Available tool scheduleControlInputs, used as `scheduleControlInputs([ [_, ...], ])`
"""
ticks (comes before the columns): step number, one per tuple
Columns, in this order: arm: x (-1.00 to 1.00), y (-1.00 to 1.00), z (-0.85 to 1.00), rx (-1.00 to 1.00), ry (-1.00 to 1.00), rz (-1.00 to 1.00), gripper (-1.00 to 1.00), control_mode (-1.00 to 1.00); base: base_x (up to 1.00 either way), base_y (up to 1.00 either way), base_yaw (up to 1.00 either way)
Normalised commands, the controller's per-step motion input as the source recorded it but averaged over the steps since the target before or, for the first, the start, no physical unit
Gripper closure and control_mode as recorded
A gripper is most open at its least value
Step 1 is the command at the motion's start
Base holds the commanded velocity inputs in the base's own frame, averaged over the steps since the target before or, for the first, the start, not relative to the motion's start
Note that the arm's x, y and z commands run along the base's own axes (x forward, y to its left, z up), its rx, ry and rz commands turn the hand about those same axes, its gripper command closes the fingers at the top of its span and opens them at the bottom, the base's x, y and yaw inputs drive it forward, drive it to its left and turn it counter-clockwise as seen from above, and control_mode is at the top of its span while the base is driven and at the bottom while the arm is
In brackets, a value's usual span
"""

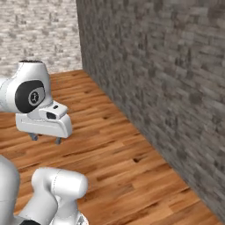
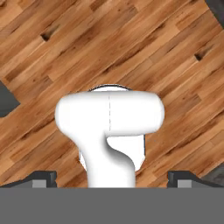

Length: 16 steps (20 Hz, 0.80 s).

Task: Gather the lime and eggplant from the fridge and place them on a tray on the dining counter. Then gather the chicken drumsticks from the fridge and place them on the other tray.

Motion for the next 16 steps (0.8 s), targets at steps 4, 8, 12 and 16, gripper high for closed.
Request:
scheduleControlInputs([
  [4,0.00,0.00,0.00,0.00,0.00,0.00,-1.00,1.00,1.00,-0.12,0.58],
  [8,0.00,0.00,0.00,0.00,0.00,0.00,-1.00,1.00,1.00,-0.29,0.48],
  [12,0.00,0.00,0.00,0.00,0.00,0.00,-1.00,1.00,1.00,-0.24,0.47],
  [16,0.00,0.00,0.00,0.00,0.00,0.00,-1.00,1.00,1.00,-0.24,0.47],
])
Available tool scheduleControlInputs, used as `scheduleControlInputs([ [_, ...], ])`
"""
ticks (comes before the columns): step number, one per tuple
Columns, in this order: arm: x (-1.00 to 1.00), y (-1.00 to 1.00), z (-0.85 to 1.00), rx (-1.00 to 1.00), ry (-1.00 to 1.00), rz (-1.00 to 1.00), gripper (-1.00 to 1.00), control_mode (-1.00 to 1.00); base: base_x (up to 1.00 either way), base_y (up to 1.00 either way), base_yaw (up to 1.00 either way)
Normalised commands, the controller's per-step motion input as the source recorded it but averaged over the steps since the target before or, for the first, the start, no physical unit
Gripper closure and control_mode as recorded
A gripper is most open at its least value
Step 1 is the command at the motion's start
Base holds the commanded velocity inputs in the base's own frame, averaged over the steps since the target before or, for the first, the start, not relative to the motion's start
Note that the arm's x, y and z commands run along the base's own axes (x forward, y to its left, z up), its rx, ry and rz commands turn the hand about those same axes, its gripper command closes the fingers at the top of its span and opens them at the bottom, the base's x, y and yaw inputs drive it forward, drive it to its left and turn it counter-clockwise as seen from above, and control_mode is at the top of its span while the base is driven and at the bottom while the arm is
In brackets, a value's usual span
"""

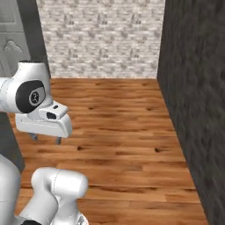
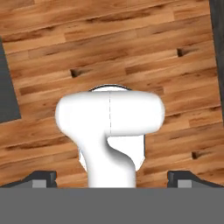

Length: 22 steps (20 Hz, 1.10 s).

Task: Gather the lime and eggplant from the fridge and place them on a tray on the dining counter. Then gather the chicken drumsticks from the fridge and place them on the other tray.

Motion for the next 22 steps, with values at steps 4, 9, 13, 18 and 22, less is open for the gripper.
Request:
scheduleControlInputs([
  [4,0.00,0.00,0.00,0.00,0.00,0.00,-1.00,1.00,1.00,-0.21,0.44],
  [9,0.00,0.00,0.00,0.00,0.00,0.00,-1.00,1.00,1.00,-0.29,0.38],
  [13,0.00,0.00,0.00,0.00,0.00,0.00,-1.00,1.00,1.00,-0.35,0.34],
  [18,0.00,0.00,0.00,0.00,0.00,0.00,-1.00,1.00,1.00,-0.37,0.33],
  [22,0.00,0.00,0.00,0.00,0.00,0.00,-1.00,1.00,1.00,-0.44,0.35],
])
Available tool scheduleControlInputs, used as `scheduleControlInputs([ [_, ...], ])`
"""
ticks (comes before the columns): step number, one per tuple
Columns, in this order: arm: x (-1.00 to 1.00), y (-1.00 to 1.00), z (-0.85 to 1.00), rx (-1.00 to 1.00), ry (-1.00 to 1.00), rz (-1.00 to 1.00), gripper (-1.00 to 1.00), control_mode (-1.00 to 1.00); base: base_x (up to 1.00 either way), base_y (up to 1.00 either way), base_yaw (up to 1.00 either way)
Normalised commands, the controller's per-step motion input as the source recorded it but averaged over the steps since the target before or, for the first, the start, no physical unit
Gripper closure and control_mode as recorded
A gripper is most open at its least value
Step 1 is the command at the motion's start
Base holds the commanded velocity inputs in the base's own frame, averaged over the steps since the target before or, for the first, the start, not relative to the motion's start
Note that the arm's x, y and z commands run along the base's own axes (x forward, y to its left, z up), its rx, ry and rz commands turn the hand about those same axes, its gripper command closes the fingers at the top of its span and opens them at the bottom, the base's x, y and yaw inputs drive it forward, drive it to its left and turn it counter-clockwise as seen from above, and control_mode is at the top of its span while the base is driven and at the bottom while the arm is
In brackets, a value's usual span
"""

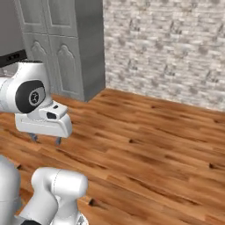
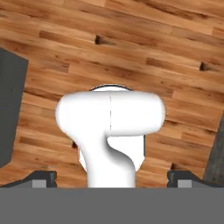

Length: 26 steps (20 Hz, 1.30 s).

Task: Gather the lime and eggplant from the fridge and place them on a tray on the dining counter. Then gather the chicken drumsticks from the fridge and place them on the other tray.

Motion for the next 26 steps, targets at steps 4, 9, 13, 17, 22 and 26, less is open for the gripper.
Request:
scheduleControlInputs([
  [4,0.00,0.00,0.00,0.00,0.00,0.00,-1.00,1.00,1.00,-0.57,0.38],
  [9,0.00,0.00,0.00,0.00,0.00,0.00,-1.00,1.00,1.00,-0.76,0.35],
  [13,0.00,0.00,0.00,0.00,0.00,0.00,-1.00,1.00,1.00,-0.59,0.50],
  [17,0.00,0.00,0.00,0.00,0.00,0.00,-1.00,1.00,1.00,-0.21,0.70],
  [22,0.00,0.00,0.00,0.00,0.00,0.00,-1.00,1.00,0.98,-0.19,0.77],
  [26,0.00,0.00,0.00,0.00,0.00,0.00,-1.00,1.00,1.00,-0.20,0.76],
])
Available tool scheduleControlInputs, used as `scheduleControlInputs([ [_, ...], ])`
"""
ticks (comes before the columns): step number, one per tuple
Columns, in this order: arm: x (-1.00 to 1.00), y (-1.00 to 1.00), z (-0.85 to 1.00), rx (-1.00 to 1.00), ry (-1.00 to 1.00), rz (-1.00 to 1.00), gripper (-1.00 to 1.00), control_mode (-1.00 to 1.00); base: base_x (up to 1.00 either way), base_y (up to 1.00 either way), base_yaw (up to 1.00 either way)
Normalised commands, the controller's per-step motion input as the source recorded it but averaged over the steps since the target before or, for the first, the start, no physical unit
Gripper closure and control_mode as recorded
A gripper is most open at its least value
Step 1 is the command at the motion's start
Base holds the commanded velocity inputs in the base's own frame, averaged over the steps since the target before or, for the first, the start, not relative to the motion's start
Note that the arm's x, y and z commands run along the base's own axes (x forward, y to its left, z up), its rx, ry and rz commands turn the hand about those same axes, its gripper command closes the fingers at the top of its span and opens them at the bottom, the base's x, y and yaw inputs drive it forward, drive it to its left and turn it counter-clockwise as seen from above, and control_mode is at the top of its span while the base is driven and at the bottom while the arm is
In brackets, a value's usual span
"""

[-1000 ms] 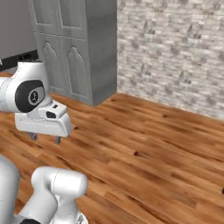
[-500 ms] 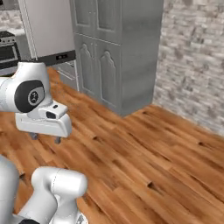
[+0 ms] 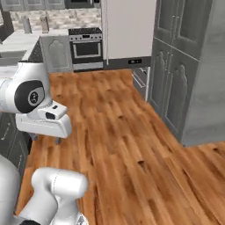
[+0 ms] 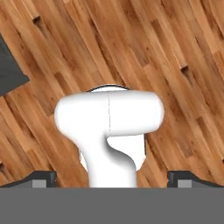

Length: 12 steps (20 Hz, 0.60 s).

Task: Gather the lime and eggplant from the fridge and place them on a tray on the dining counter. Then gather the chicken drumsticks from the fridge and place them on the other tray.

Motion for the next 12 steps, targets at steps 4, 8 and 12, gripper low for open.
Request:
scheduleControlInputs([
  [4,0.00,0.00,0.00,0.00,0.00,0.00,-1.00,1.00,1.00,-0.35,0.68],
  [8,0.00,0.00,0.00,0.00,0.00,0.00,-1.00,1.00,1.00,-0.51,0.50],
  [12,0.00,0.00,0.00,0.00,0.00,0.00,-1.00,1.00,1.00,-0.42,0.28],
])
